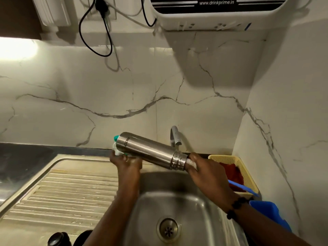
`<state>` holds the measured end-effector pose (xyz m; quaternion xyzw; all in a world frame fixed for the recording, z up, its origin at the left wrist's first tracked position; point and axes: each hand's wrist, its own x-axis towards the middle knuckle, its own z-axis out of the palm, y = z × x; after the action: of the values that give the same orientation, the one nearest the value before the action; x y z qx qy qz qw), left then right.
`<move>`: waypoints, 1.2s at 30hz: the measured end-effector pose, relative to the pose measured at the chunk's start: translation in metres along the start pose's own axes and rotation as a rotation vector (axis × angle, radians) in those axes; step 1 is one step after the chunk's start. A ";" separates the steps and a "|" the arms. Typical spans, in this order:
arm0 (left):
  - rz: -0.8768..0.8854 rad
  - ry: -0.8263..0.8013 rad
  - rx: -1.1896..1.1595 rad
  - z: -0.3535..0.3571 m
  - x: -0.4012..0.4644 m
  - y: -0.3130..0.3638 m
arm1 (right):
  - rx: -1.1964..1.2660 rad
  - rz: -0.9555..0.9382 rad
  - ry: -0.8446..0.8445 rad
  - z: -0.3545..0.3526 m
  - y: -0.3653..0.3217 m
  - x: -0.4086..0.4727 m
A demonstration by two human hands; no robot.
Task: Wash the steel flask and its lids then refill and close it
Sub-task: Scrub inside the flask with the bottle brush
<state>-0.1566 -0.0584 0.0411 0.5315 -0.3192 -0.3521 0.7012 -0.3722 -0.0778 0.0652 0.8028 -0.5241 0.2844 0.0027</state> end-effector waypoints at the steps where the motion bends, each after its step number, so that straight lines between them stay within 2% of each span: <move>1: -0.203 -0.062 -0.294 0.004 -0.003 0.005 | -0.032 -0.017 0.020 0.003 -0.001 -0.002; 2: -0.347 -0.094 -0.471 0.008 0.000 0.007 | -0.056 -0.040 0.035 0.007 -0.003 -0.004; 4: -0.464 -0.069 -0.574 0.017 0.009 0.010 | -0.047 -0.084 0.006 0.013 -0.010 -0.008; 7: -0.464 0.099 -0.614 0.017 0.023 0.004 | 0.110 -0.109 -0.151 0.010 -0.011 -0.012; 9: -0.441 0.180 -0.637 0.007 0.032 0.003 | 0.128 -0.119 -0.209 0.009 0.003 -0.016; 12: -0.403 0.268 -0.667 -0.010 0.044 0.001 | -0.002 -0.147 -0.094 0.010 0.024 -0.025; 15: -0.400 0.272 -0.682 -0.009 0.043 0.002 | -0.134 -0.209 0.038 0.020 0.026 -0.032; 17: -0.366 0.282 -0.679 -0.005 0.043 0.002 | -0.156 -0.235 0.045 0.025 0.020 -0.034; 19: -0.324 0.239 -0.638 0.000 0.043 0.003 | -0.008 -0.141 -0.060 0.022 0.008 -0.027; 22: -0.320 0.093 -0.538 0.013 0.037 0.007 | 0.557 0.049 -0.398 0.018 -0.006 -0.015; 23: -0.306 0.085 -0.532 0.013 0.038 0.012 | 0.586 0.038 -0.440 0.014 -0.004 -0.013; 26: -0.235 0.125 -0.584 -0.003 0.051 0.028 | 0.456 -0.065 -0.361 0.009 0.024 -0.018; 29: -0.279 0.107 -0.550 0.000 0.040 0.019 | 0.376 -0.091 -0.331 0.018 0.023 -0.019; 32: -0.302 0.041 -0.539 0.011 0.025 0.017 | 0.387 -0.082 -0.327 0.028 0.003 -0.020; 36: -0.176 -0.019 -0.546 -0.001 0.036 0.027 | 0.491 -0.049 -0.337 0.018 0.027 -0.031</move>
<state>-0.1323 -0.0829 0.0698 0.3456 -0.1716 -0.4893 0.7821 -0.3959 -0.0692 0.0278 0.8278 -0.4130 0.2652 -0.2718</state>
